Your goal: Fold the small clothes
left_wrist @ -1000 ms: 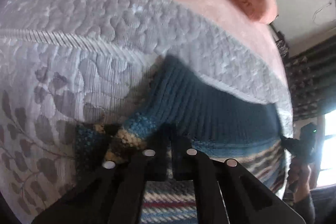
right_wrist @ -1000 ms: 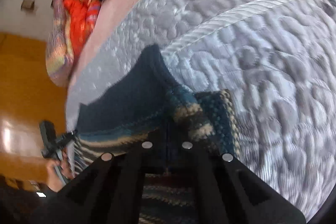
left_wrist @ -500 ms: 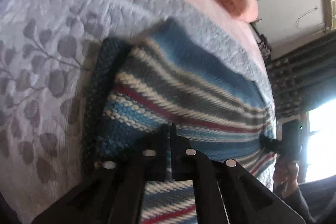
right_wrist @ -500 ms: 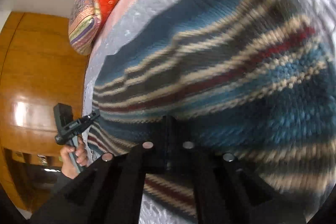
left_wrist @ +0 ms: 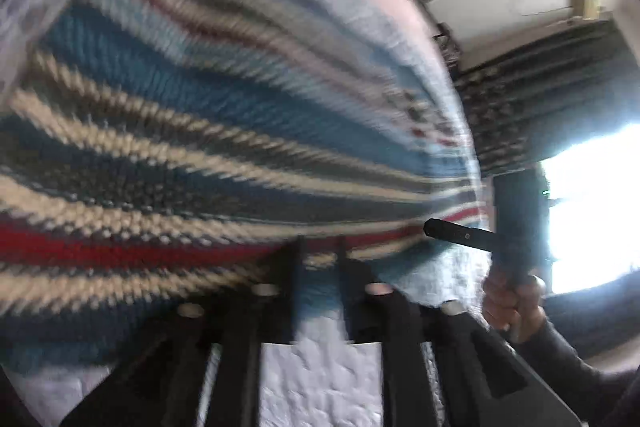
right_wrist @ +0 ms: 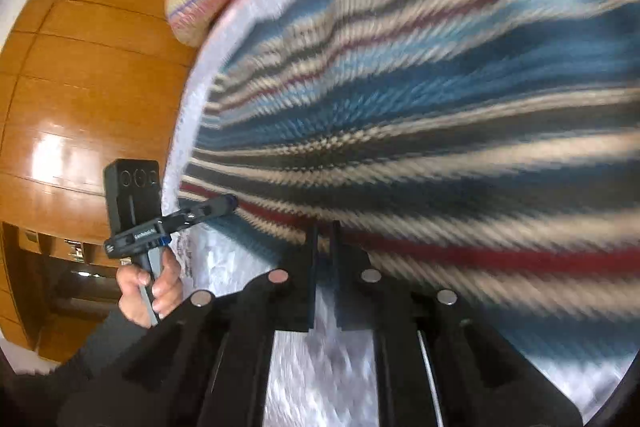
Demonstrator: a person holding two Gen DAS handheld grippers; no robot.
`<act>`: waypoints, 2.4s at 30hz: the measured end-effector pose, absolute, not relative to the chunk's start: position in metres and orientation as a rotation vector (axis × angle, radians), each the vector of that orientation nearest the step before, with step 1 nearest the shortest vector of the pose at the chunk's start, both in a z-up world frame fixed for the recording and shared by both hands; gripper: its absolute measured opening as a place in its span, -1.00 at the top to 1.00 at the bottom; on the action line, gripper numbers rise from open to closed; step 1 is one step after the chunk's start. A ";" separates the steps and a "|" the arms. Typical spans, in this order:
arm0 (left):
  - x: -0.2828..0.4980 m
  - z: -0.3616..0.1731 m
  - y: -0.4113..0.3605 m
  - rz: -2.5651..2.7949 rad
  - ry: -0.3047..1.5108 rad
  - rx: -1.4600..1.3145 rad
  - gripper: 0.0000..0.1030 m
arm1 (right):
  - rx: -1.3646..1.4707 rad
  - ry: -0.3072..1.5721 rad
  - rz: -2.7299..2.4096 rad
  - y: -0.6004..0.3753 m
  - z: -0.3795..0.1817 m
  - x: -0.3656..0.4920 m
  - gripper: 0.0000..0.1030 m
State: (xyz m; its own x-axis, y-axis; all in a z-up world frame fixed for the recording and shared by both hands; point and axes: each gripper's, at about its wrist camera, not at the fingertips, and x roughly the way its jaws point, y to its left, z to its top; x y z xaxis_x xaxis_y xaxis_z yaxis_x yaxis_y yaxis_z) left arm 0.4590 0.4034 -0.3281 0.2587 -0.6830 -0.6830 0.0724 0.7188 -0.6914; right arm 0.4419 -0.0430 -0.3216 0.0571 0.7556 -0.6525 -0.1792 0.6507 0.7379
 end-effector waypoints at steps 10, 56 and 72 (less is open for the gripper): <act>0.438 -0.330 0.445 -0.498 1.218 -0.656 0.55 | 0.662 1.282 0.484 -0.179 -0.331 0.429 0.85; 0.583 -0.341 0.525 -0.526 1.303 -0.626 -0.47 | -0.785 0.726 0.620 0.288 -0.330 0.310 -0.52; 0.617 -0.346 0.500 -0.499 1.335 -0.573 -0.19 | -0.716 0.666 0.568 0.321 -0.333 0.330 -0.38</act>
